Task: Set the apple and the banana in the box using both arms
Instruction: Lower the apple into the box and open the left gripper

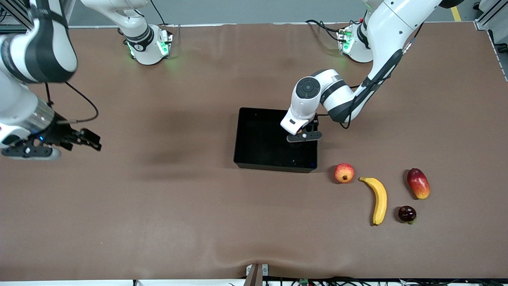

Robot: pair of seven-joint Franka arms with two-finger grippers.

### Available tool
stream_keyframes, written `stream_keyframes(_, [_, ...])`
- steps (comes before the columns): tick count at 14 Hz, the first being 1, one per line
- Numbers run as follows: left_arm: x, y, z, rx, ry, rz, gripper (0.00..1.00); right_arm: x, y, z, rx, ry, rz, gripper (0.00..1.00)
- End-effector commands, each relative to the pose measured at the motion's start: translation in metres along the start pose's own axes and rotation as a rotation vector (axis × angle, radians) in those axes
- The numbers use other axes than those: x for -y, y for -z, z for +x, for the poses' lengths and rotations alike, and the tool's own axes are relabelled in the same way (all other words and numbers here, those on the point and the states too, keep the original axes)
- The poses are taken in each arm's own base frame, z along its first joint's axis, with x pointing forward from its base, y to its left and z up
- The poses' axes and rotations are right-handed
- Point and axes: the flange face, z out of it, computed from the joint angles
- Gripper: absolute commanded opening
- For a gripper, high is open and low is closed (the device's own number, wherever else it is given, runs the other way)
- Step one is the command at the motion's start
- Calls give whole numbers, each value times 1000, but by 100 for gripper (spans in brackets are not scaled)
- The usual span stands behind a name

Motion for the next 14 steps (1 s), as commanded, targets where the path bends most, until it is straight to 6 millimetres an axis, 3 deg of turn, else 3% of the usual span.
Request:
stream_keyframes(1, [-4, -5, 0, -10, 24, -5, 21, -9, 43, -17, 46, -28, -19, 100])
stream_keyframes(2, [-2, -3, 3, -13, 30, -8, 64, -14, 61, -20, 67, -33, -20, 100])
stream_keyframes(3, [-1, -2, 4, -15, 35, -8, 100, -15, 77, -21, 83, -33, -24, 100])
stream_keyframes(5, [-1, 5, 6, -30, 43, -9, 100, -14, 96, -25, 104, -29, -24, 100])
stream_keyframes(10, [-5, 51, 15, -103, 121, -25, 100, -21, 113, -40, 150, -36, -25, 100])
stream_keyframes(14, [-4, 103, 48, -99, 189, 19, 100, -32, 135, -34, 97, -60, -28, 100])
